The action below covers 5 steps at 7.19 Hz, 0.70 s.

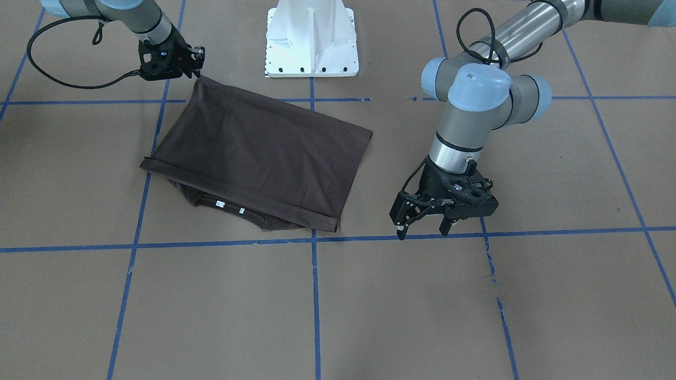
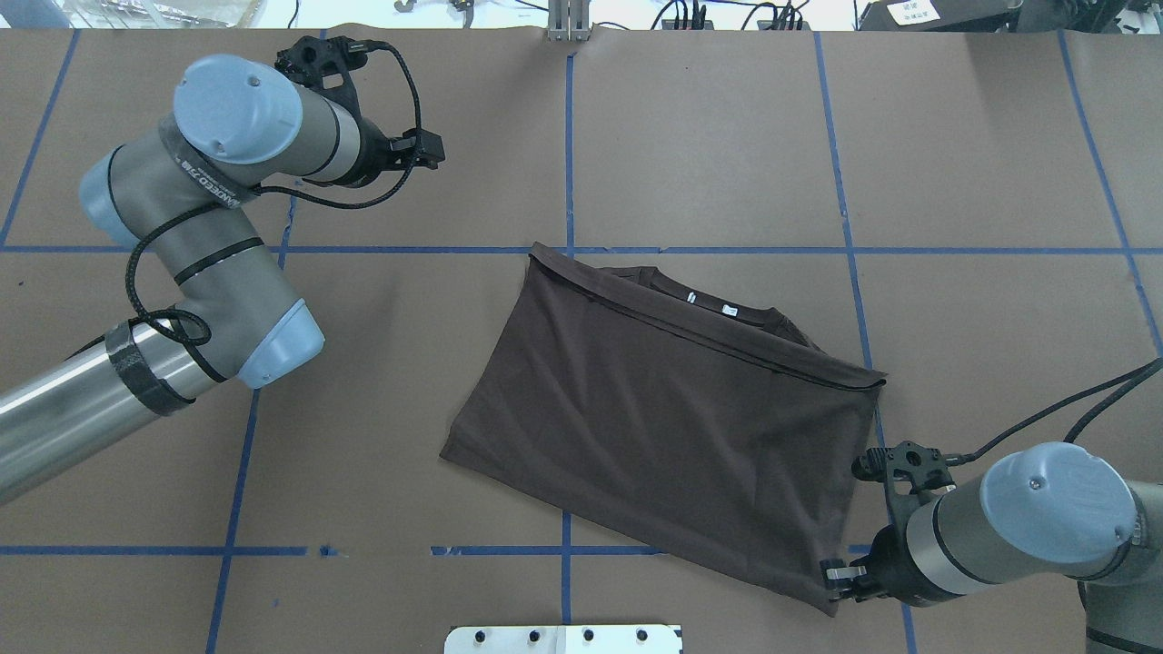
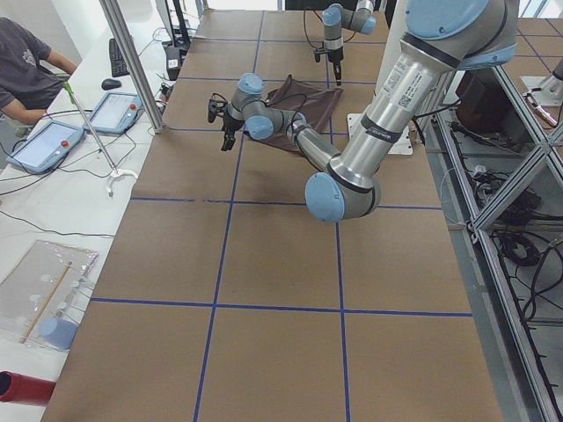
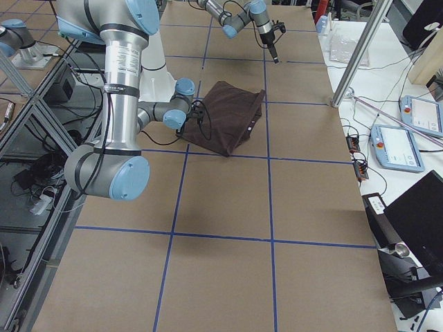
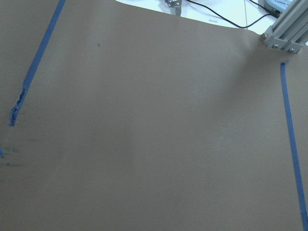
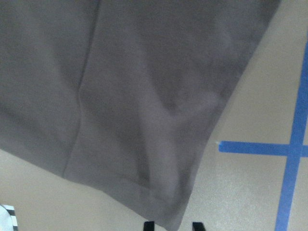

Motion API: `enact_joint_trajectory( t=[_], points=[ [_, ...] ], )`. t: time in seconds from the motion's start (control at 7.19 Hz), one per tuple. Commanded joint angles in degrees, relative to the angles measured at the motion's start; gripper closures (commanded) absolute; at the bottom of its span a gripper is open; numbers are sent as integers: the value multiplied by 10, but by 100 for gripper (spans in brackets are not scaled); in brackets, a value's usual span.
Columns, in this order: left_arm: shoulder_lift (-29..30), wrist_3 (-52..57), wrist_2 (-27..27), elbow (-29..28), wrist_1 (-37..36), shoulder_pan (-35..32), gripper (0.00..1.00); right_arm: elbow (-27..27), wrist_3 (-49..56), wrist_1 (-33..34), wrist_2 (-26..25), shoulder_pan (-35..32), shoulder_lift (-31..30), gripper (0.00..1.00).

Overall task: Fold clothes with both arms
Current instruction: 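Drag the shirt edge toward the robot with the right gripper, rotating the shirt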

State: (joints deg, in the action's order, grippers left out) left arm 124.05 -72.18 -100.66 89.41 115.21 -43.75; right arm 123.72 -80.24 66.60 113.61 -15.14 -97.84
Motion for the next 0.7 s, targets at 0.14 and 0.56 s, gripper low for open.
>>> enact_joint_trajectory(
  t=[0.14, 0.56],
  points=[
    [-55, -197, -53, 93, -5, 86, 0, 19, 0, -2, -4, -101, 42, 0],
    [-84, -408, 40, 125, -30, 232, 7, 16, 0, -18, -36, -152, 56, 0]
  ],
)
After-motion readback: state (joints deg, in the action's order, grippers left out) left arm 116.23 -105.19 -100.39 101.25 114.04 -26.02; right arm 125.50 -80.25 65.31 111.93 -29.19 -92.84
